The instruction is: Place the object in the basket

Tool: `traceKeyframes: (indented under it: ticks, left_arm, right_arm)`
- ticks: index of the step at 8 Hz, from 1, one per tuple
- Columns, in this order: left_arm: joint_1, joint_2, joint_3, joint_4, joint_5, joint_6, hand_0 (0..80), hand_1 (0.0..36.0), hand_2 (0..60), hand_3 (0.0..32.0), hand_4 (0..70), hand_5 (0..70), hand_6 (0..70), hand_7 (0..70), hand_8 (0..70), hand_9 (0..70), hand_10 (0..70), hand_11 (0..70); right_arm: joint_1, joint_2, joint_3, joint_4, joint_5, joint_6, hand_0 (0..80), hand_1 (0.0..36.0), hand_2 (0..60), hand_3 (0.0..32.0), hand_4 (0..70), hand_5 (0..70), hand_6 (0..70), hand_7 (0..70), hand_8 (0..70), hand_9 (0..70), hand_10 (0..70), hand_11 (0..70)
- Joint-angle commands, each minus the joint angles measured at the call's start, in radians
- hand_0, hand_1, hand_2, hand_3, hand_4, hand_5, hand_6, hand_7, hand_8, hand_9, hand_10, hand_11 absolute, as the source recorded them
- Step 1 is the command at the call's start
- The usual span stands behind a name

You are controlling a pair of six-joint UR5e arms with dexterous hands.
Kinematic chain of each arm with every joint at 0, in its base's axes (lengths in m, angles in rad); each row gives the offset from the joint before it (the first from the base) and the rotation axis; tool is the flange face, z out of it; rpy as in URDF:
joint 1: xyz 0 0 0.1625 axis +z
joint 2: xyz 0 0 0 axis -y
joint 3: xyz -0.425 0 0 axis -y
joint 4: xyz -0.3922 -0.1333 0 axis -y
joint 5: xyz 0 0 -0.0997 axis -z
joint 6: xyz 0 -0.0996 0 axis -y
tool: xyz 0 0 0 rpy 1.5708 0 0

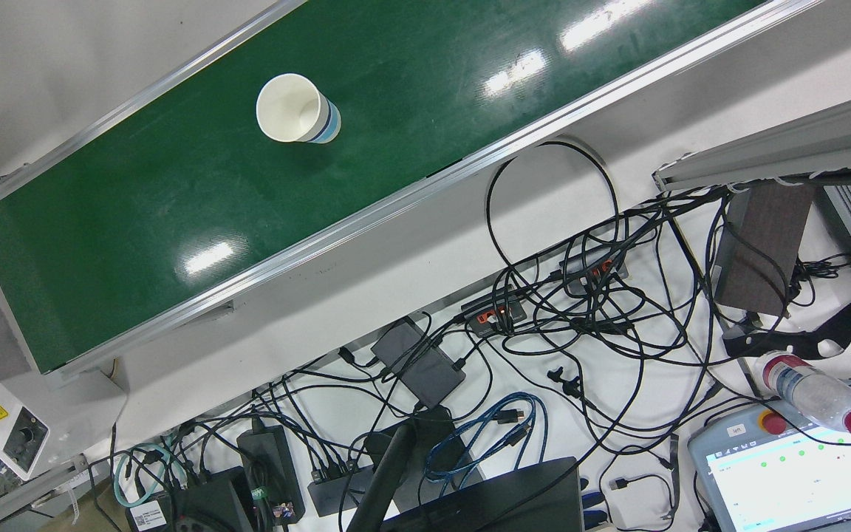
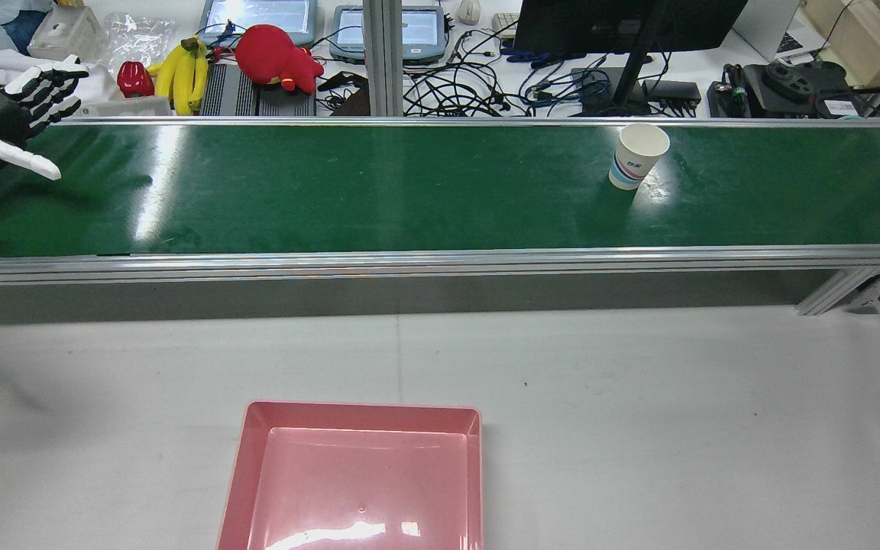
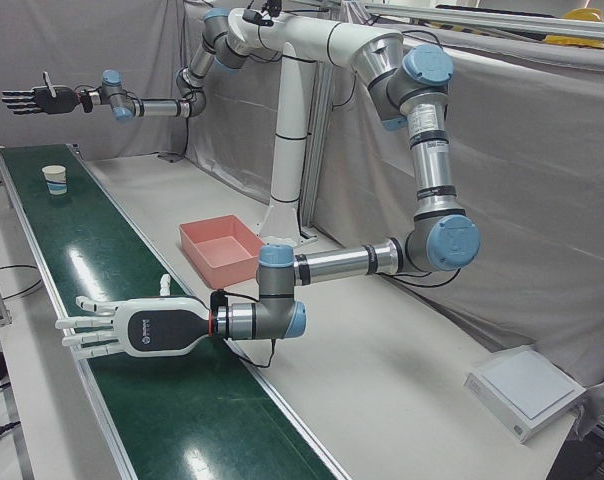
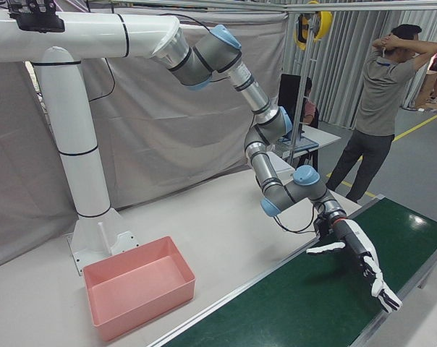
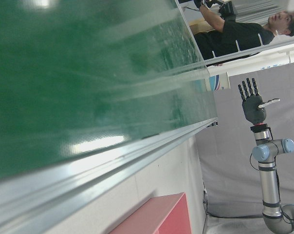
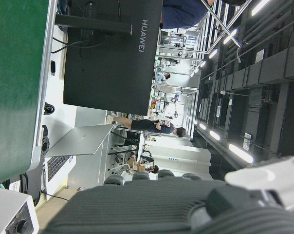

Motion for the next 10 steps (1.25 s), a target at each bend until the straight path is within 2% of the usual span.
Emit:
traceKeyframes:
  ticks: [1, 4, 7, 9, 10]
  left_arm:
    - [-0.005, -0.002, -0.001, 0.004, 0.003, -0.005, 56.6, 13.7, 0.0, 7.0, 0.0, 29.3, 0.5, 0.0, 0.0, 0.0, 2.2, 5.3]
    - [-0.013, -0.002, -0.018, 0.007, 0.005, -0.009, 56.6, 13.6, 0.0, 7.6, 0.0, 29.3, 0.5, 0.0, 0.0, 0.0, 2.0, 5.1]
    - [-0.016, 0.0, -0.03, 0.018, 0.006, -0.009, 56.4, 13.7, 0.0, 6.8, 0.0, 29.8, 0.6, 0.0, 0.0, 0.0, 2.0, 5.2]
    - [-0.017, 0.0, -0.031, 0.018, 0.006, -0.009, 56.4, 13.7, 0.0, 7.6, 0.0, 29.1, 0.6, 0.0, 0.0, 0.0, 2.1, 5.2]
    - [-0.023, 0.001, -0.068, 0.031, 0.012, -0.009, 56.7, 14.0, 0.0, 7.4, 0.0, 29.6, 0.5, 0.0, 0.0, 0.0, 1.9, 5.0]
  right_arm:
    - [0.0, 0.0, 0.0, 0.001, 0.0, 0.001, 0.0, 0.0, 0.0, 0.0, 0.0, 0.0, 0.0, 0.0, 0.0, 0.0, 0.0, 0.0]
    - [0.0, 0.0, 0.0, 0.001, 0.0, 0.001, 0.0, 0.0, 0.0, 0.0, 0.0, 0.0, 0.0, 0.0, 0.0, 0.0, 0.0, 0.0]
    - [0.0, 0.0, 0.0, -0.001, 0.0, 0.001, 0.0, 0.0, 0.0, 0.0, 0.0, 0.0, 0.0, 0.0, 0.0, 0.0, 0.0, 0.0]
    - [0.0, 0.0, 0.0, 0.001, 0.0, -0.001, 0.0, 0.0, 0.0, 0.0, 0.0, 0.0, 0.0, 0.0, 0.0, 0.0, 0.0, 0.0]
    - [0.0, 0.0, 0.0, -0.001, 0.0, -0.001, 0.0, 0.0, 0.0, 0.0, 0.0, 0.0, 0.0, 0.0, 0.0, 0.0, 0.0, 0.0]
